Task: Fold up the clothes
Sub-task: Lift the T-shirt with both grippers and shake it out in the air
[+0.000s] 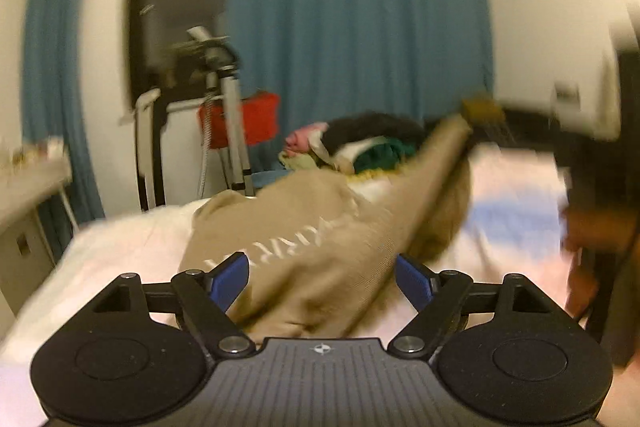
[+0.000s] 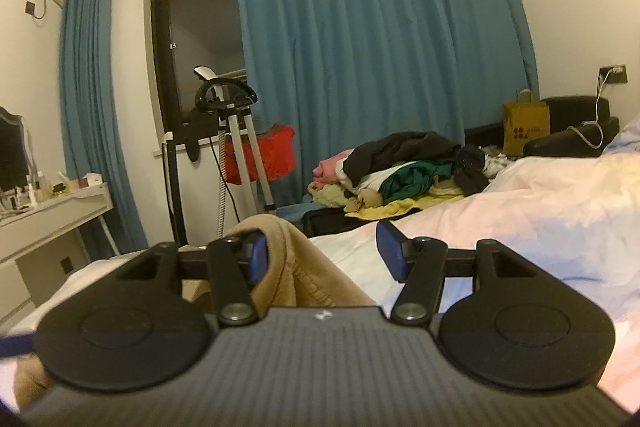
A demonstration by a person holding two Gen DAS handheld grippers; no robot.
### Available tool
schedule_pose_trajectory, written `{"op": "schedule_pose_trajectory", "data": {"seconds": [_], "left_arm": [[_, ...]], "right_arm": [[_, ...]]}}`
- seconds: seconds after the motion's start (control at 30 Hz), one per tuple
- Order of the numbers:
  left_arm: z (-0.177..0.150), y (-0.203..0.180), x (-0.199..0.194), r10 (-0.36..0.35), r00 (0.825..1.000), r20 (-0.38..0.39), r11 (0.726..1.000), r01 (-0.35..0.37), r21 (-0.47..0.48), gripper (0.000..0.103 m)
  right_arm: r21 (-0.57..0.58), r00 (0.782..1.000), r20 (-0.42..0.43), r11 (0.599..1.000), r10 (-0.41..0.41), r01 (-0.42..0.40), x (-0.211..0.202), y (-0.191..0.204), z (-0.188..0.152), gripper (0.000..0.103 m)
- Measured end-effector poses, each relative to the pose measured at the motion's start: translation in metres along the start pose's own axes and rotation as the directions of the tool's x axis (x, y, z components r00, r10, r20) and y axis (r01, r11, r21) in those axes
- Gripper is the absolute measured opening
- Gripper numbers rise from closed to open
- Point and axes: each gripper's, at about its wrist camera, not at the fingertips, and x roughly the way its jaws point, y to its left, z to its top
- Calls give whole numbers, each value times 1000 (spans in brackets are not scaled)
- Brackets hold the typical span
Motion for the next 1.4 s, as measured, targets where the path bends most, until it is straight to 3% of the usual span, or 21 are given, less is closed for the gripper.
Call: {"op": "schedule_pose_trajectory", "data": {"seconds": [0.07,0.17,0.23,0.3,0.47,0.6,0.73,0.8,0.87,0.97,1.03,1.23,1.3,1.4], "left_arm": [[-8,-27,14,104,995,-1,990,-103,100,87],[-16,-45,33,234,972,21,960,-234,150,87],[-19,-50,37,325,943,72,925,-333,182,87],[-20,-52,36,410,903,130,881,-429,202,88],[-9,-39,9,524,829,196,830,-548,102,93],[-2,-34,-23,559,784,270,814,-581,3,96],[-4,-32,-39,557,778,290,821,-569,-52,97],[-9,-36,-41,552,794,255,825,-565,-28,97],[-17,-37,-36,549,813,192,827,-562,15,97],[-31,-38,-24,527,845,90,844,-532,59,97],[-39,-39,-14,520,853,46,848,-522,84,97],[-52,-46,17,496,867,-44,855,-478,202,96],[-61,-41,31,488,866,-106,858,-454,240,96],[-74,-37,43,489,855,-174,856,-433,283,92]], "right_arm": [[17,1000,-6,1000,7,-7,0,-1,1,59],[38,1000,-11,999,7,-6,-1,-5,1,59],[45,1000,-14,999,-5,6,0,-8,-1,59],[51,999,-21,998,-27,28,1,-11,-4,59],[54,997,-48,996,-62,65,3,-13,-12,63],[-4,995,-66,997,-80,79,6,-3,-20,64],[-127,975,-217,992,-56,28,27,7,-43,73],[-143,963,-259,989,-71,34,32,9,-54,73],[-137,965,-228,986,-127,97,29,8,-57,73],[-75,979,-112,984,-172,164,16,-3,-46,73],[-34,983,-34,983,-181,180,6,-9,-37,73],[8,980,76,983,-182,182,-10,-12,-26,73],[-27,977,76,980,-197,200,-8,-13,-28,73],[-101,968,-7,963,-253,251,8,-18,-40,73]]}}
